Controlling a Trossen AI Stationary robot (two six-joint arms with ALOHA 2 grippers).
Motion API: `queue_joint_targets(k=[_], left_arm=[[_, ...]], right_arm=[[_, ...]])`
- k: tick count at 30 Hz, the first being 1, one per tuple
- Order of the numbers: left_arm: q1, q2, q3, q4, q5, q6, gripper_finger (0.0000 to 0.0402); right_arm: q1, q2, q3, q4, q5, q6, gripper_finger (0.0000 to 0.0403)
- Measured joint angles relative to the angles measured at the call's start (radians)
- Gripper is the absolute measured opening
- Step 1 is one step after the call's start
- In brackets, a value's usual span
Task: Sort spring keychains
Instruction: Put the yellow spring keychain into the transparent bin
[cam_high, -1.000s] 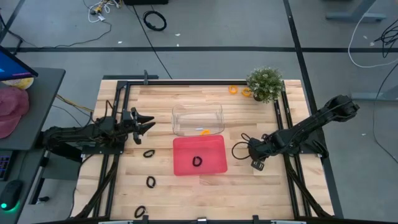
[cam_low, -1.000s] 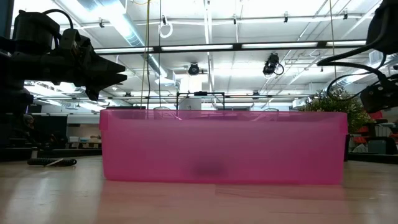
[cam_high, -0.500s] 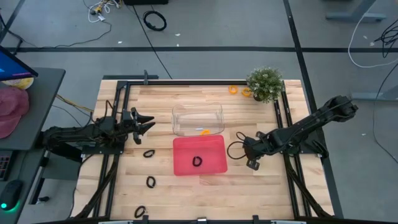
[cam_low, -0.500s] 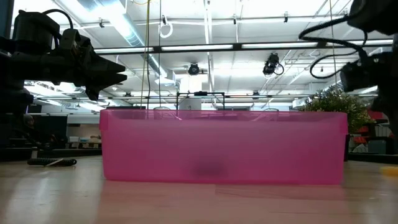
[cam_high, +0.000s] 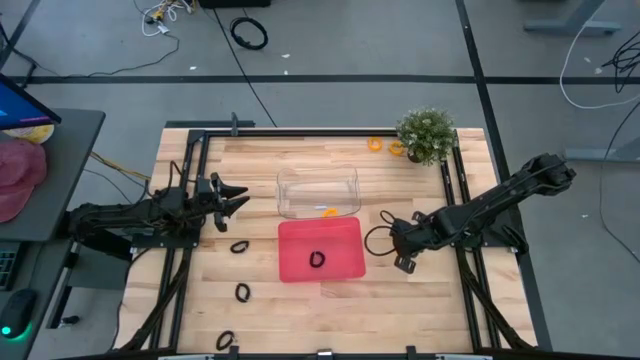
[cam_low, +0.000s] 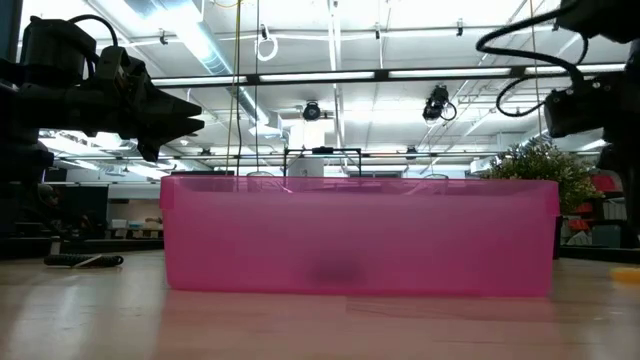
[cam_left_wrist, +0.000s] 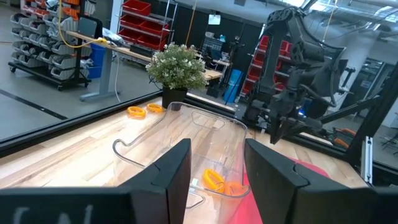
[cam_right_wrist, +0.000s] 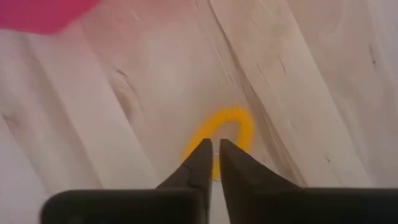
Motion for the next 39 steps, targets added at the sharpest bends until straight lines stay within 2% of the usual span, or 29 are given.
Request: queue_joint_targets(k=[7, 12, 18, 22, 27, 28, 34, 39], left_arm=[[0.0, 0.0, 0.0, 0.0, 0.0, 0.0, 0.0154], [0.0, 0.0, 0.0, 0.0, 0.0, 0.0, 0.0154], [0.0, 0.0, 0.0, 0.0, 0.0, 0.0, 0.0154], [0.0, 0.0, 0.0, 0.0, 0.0, 0.0, 0.0154], [0.0, 0.0, 0.0, 0.0, 0.0, 0.0, 0.0154], [0.0, 0.0, 0.0, 0.0, 0.0, 0.0, 0.0154], [0.0, 0.0, 0.0, 0.0, 0.0, 0.0, 0.0154], [0.0, 0.0, 0.0, 0.0, 0.0, 0.0, 0.0154]], right_arm=[[-0.001, 0.0, -0.083, 0.027, 0.0, 0.053, 0.01], [-0.026, -0.001, -0.157, 0.178, -0.012, 0.052, 0.0141], [-0.093, -0.006, -0.211, 0.232, -0.053, -0.005, 0.0163], [-0.121, -0.007, -0.222, 0.22, -0.086, -0.042, 0.0133], [-0.137, -0.008, -0.222, 0.194, -0.126, -0.076, 0.0027], [-0.142, -0.008, -0.221, 0.192, -0.129, -0.095, 0.0017], [-0.153, 0.0, -0.174, 0.162, -0.129, -0.136, 0.0008], [-0.153, 0.002, -0.074, 0.196, 0.004, -0.25, 0.0005]])
